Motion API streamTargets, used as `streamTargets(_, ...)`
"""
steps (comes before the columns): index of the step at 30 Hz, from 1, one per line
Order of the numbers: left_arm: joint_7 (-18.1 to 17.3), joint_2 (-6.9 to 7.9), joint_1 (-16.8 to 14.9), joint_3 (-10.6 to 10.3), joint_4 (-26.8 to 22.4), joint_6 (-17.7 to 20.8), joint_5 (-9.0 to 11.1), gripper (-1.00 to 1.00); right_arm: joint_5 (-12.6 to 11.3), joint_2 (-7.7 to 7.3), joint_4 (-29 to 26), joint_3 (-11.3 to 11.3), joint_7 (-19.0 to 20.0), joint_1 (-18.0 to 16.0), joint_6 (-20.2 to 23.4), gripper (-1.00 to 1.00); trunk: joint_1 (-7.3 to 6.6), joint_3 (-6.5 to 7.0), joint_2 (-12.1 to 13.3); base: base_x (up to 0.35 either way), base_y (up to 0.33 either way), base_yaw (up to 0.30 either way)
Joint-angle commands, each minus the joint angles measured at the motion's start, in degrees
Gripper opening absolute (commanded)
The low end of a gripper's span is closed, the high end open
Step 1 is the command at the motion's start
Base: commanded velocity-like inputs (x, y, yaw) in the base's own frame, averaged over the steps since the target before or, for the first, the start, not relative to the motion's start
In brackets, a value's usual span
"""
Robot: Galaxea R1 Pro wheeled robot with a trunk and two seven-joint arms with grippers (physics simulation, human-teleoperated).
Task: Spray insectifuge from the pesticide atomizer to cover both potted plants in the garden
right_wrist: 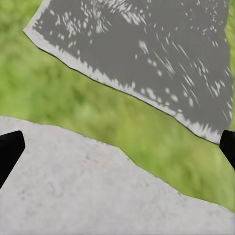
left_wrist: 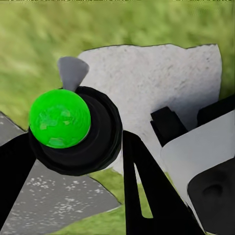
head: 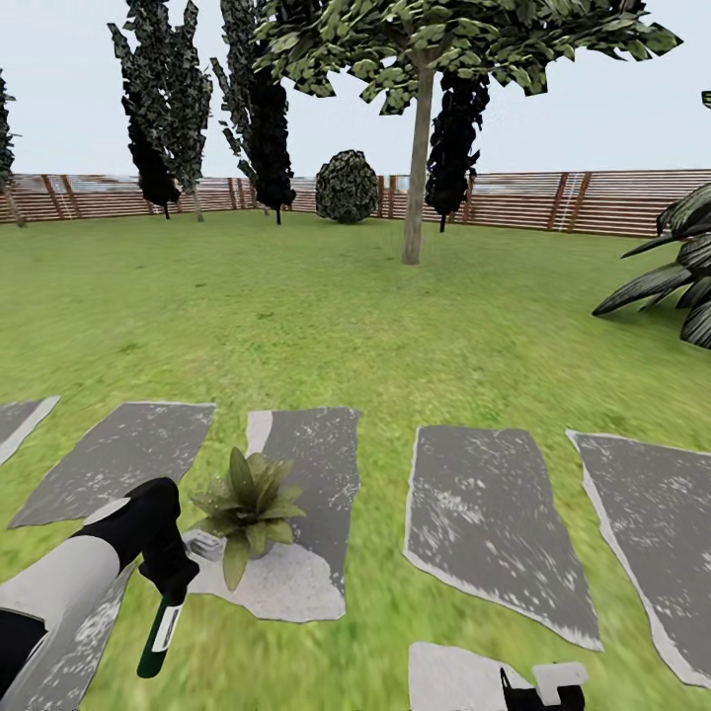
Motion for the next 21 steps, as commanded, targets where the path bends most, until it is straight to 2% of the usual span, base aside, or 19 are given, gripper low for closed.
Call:
streamTargets(1,-0.56,0.02,-0.02,-0.08,-0.25,0.45,-0.45,-1.0,0.61,-0.01,0.09,-0.2,-0.43,-0.05,-0.16,1.0,0.21,-0.28,-0.44,0.0,0.0,0.006)
streamTargets(2,-0.56,0.02,-0.02,0.14,-0.36,0.46,-0.38,-1.0,0.61,-0.01,0.09,-0.2,-0.43,-0.05,-0.16,1.0,0.43,-0.51,-0.84,0.0,0.0,0.025)
streamTargets(7,-0.56,-0.05,-0.02,5.11,-0.64,0.32,-0.36,-1.0,0.61,-0.01,0.09,-0.2,-0.43,-0.05,-0.15,1.0,1.53,-1.8,-2.85,0.0,0.0,0.062)
streamTargets(8,-0.52,-0.06,-0.02,5.57,-0.66,0.31,-0.43,-1.0,0.61,-0.01,0.09,-0.2,-0.43,-0.05,-0.14,1.0,1.75,-2.06,-3.25,0.0,0.0,0.073)
streamTargets(17,1.91,-0.05,-0.02,5.8,0.05,0.26,-0.73,-1.0,0.61,-0.01,0.09,-0.2,-0.43,-0.05,-0.15,1.0,3.73,-4.44,-6.86,0.0,0.0,0.074)
streamTargets(21,2.0,-0.06,-0.02,5.61,-0.02,0.2,-0.88,-1.0,0.61,-0.01,0.09,-0.2,-0.43,-0.05,-0.16,1.0,3.73,-4.77,-6.86,0.0,0.0,0.075)
